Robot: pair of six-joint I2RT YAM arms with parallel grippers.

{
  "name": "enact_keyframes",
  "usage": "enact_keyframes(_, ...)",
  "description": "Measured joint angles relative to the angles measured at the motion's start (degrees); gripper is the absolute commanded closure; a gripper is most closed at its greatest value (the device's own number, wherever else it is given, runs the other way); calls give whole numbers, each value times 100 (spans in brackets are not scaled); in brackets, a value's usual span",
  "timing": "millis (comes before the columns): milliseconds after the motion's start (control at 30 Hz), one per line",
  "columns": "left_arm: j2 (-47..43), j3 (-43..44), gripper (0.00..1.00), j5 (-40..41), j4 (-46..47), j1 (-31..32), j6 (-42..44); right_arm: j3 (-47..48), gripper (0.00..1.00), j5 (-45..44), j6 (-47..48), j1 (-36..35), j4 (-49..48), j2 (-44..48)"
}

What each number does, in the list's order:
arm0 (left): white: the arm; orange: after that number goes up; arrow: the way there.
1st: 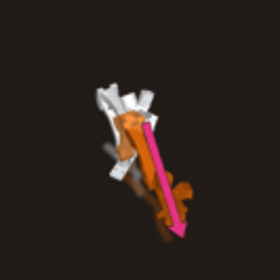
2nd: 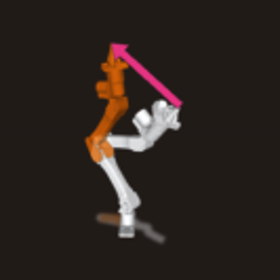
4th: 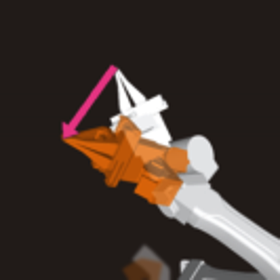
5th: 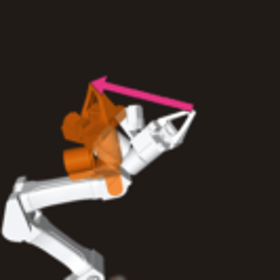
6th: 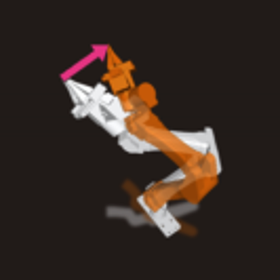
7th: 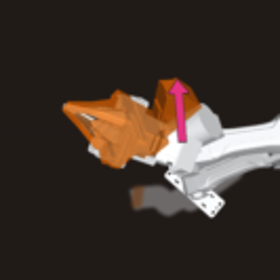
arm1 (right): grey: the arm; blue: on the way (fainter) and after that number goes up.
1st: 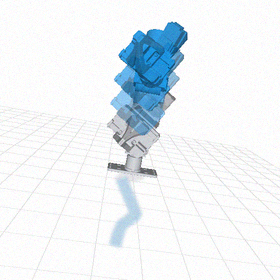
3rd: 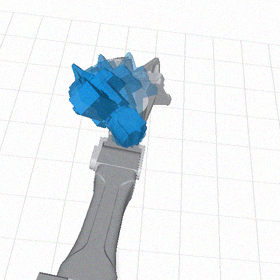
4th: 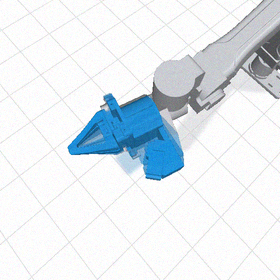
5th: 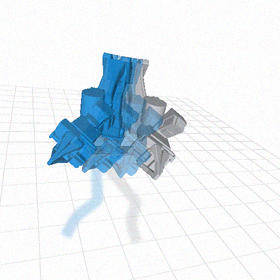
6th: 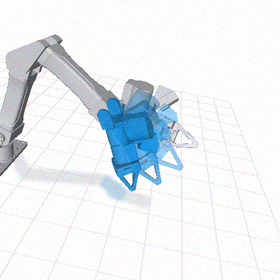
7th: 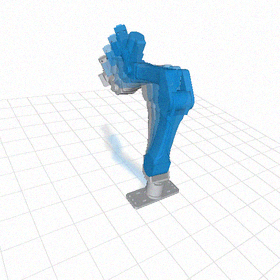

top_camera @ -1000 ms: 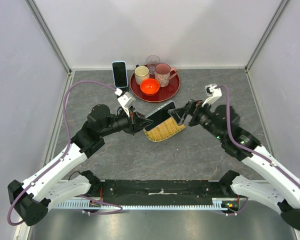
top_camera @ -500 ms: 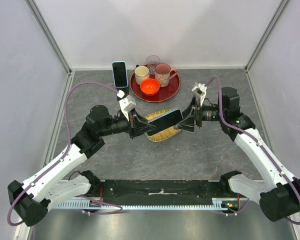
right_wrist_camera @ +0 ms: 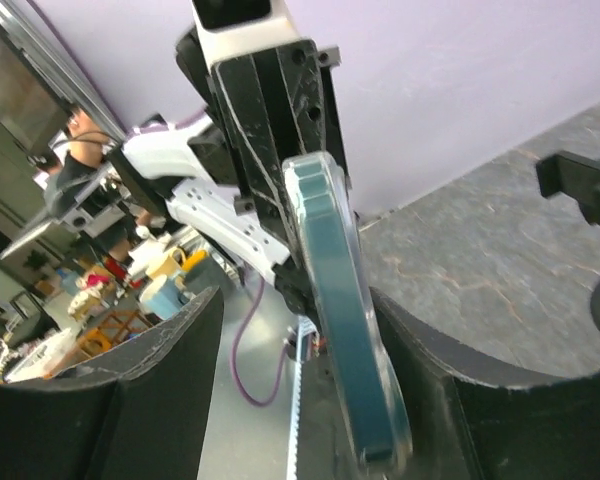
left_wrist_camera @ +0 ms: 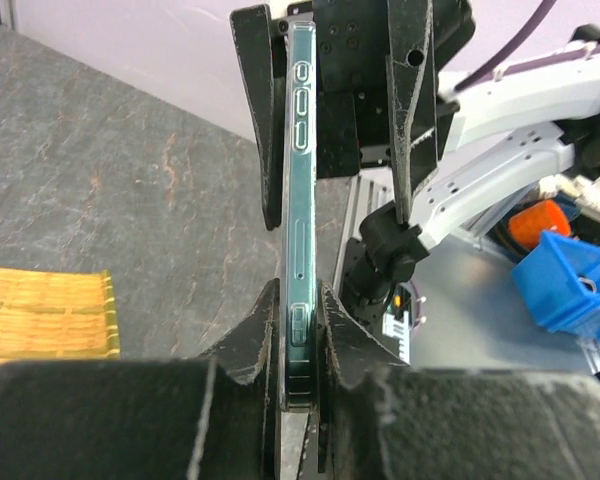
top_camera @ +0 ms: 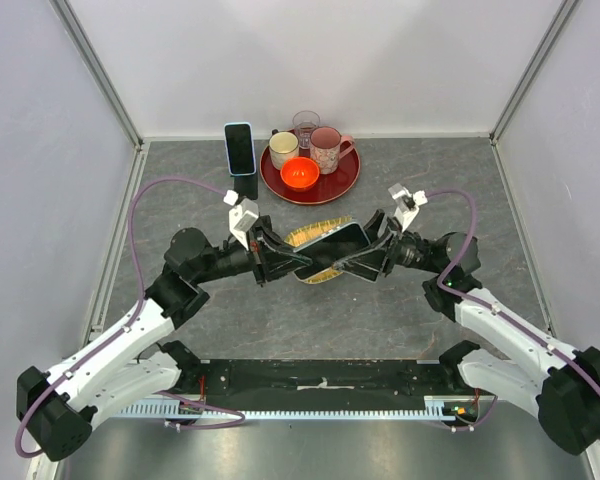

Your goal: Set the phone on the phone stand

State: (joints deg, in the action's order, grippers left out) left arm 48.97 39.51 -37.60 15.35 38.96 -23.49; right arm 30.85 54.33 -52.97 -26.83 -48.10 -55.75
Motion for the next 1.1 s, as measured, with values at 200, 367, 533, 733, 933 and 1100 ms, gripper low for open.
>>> enact_keyframes(200,-229,-402,98,33,960,-9,-544,-66,53,-1405,-326,-852,-968,-208)
enact_keyframes(367,-483,-435,98,245,1099,-11,-553,-125,56,-2087,-302,-896,-1189,-39)
enact_keyframes(533,-551,-435,98,302,1193,-11,-555,-105,57,-2323,-63,-896,-970,232)
enact_keyframes(733,-549,-505,98,275,1340,-26,-568,-48,60,-2288,52,-896,-922,170)
enact_keyframes(933,-518,-584,98,153,1554,-61,-691,85,74,-2190,74,-896,-1180,-79)
enact_keyframes(1100,-514,-595,82,129,1727,-74,-935,236,100,-1993,179,-887,-1497,-256)
